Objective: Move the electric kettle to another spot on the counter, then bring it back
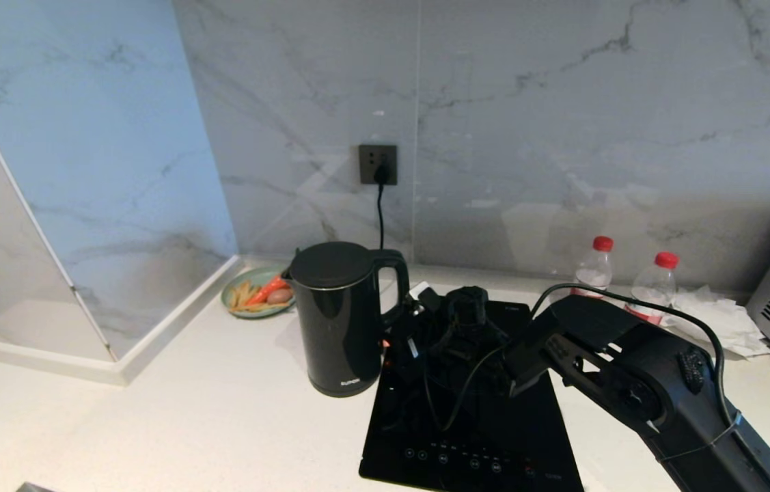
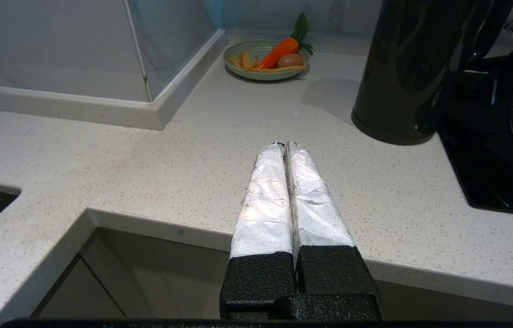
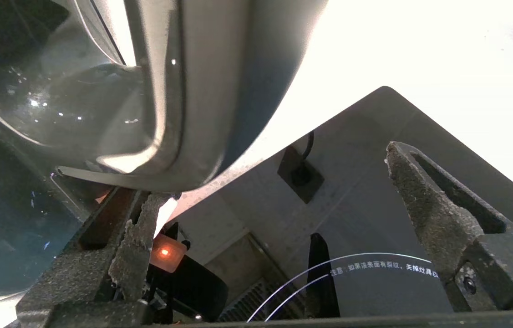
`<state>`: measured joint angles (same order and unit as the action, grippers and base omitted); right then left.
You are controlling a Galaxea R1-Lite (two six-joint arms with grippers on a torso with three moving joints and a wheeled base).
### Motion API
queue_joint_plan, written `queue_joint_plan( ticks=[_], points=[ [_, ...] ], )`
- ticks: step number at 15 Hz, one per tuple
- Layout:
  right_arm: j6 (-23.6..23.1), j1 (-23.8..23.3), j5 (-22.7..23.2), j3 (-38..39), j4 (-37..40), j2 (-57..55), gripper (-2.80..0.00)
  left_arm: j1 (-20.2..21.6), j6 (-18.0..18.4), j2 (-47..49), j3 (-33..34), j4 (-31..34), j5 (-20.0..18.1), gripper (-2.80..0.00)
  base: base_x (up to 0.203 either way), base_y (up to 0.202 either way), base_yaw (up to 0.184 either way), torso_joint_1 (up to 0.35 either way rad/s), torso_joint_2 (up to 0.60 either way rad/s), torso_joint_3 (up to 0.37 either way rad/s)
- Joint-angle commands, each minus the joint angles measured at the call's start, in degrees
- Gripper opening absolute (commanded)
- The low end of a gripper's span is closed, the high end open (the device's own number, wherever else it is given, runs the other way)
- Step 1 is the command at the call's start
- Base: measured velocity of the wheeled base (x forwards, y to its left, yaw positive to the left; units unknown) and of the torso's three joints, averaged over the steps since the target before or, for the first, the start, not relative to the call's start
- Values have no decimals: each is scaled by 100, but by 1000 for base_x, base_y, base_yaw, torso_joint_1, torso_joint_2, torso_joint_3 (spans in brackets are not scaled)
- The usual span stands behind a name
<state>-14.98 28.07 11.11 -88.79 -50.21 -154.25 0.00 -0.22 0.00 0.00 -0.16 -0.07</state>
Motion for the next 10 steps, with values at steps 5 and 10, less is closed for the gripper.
queue_joint_plan(
  ticks=[5, 10],
  points=[
    [-74, -61, -50, 20, 152, 35, 0, 0, -4, -9, 18, -2, -1, -280, 0, 0, 0, 0, 0, 0],
    [-287, -180, -56, 46, 216, 79, 0, 0, -4, -9, 18, -2, -1, -280, 0, 0, 0, 0, 0, 0]
  ],
)
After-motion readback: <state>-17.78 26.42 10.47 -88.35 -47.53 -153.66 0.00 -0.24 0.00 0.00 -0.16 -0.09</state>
